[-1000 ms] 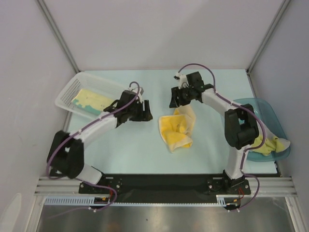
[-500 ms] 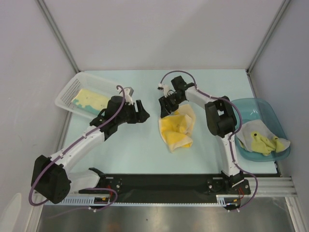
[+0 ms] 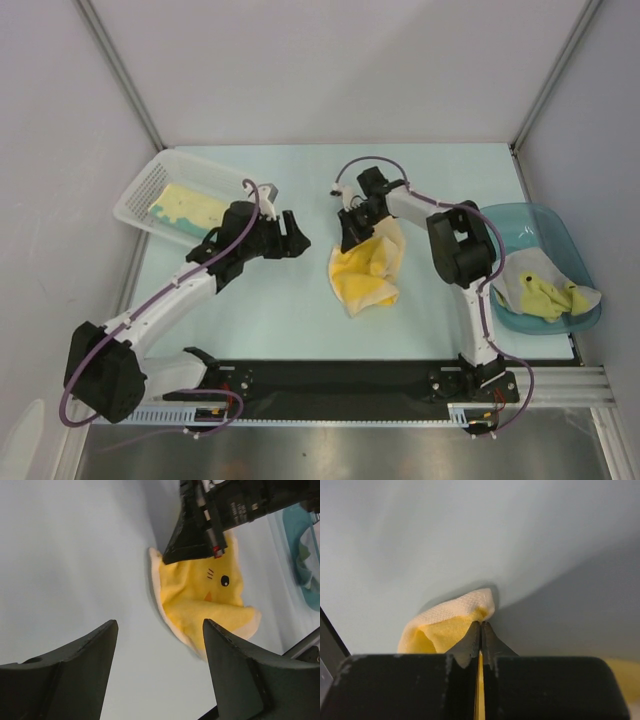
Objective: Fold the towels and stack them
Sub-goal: Flatten out the crumpled towel
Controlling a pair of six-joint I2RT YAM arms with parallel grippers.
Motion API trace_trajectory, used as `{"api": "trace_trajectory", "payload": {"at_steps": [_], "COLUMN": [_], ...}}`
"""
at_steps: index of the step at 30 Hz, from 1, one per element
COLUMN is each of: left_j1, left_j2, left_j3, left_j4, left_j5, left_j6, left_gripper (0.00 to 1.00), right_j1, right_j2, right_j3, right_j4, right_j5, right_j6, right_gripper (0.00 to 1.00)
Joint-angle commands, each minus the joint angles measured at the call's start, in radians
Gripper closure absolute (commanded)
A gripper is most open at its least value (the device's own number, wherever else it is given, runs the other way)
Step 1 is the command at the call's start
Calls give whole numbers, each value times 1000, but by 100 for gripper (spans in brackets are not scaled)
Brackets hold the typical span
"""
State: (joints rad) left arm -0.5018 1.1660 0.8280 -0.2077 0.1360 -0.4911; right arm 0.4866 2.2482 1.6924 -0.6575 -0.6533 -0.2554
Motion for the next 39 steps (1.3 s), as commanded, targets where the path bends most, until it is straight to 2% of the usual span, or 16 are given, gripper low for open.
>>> {"api": "trace_trajectory", "payload": {"at_steps": [1, 6, 12, 18, 25, 32, 39], "left_j1": [2, -21, -87, -149, -219, -291, -297], "left_j2": [33, 135, 227, 325, 408, 471, 534], "left_j3": [-18, -67, -107, -122, -122, -72, -20], "left_j4": [34, 108, 203, 372, 369, 260, 231], "left_j5": [14, 62, 42, 31, 54, -21, -56], "left_j6": [8, -61, -150, -118, -161, -193, -205], "left_gripper": [25, 28, 29, 28, 34, 41, 44], "right_j1": [-95, -187, -263, -273, -306, -307, -310], "right_j2": [-122, -231, -257, -291, -322, -341, -369], "right_j3": [-75, -181, -299, -369, -408, -421, -444], "right_j4": [108, 134, 163, 188, 206, 217, 229], "right_j5": [52, 72, 109, 112, 118, 115, 104], "right_j6": [146, 251, 341, 346, 367, 375, 381], "right_gripper": [100, 100, 100, 100, 100, 100, 100]}}
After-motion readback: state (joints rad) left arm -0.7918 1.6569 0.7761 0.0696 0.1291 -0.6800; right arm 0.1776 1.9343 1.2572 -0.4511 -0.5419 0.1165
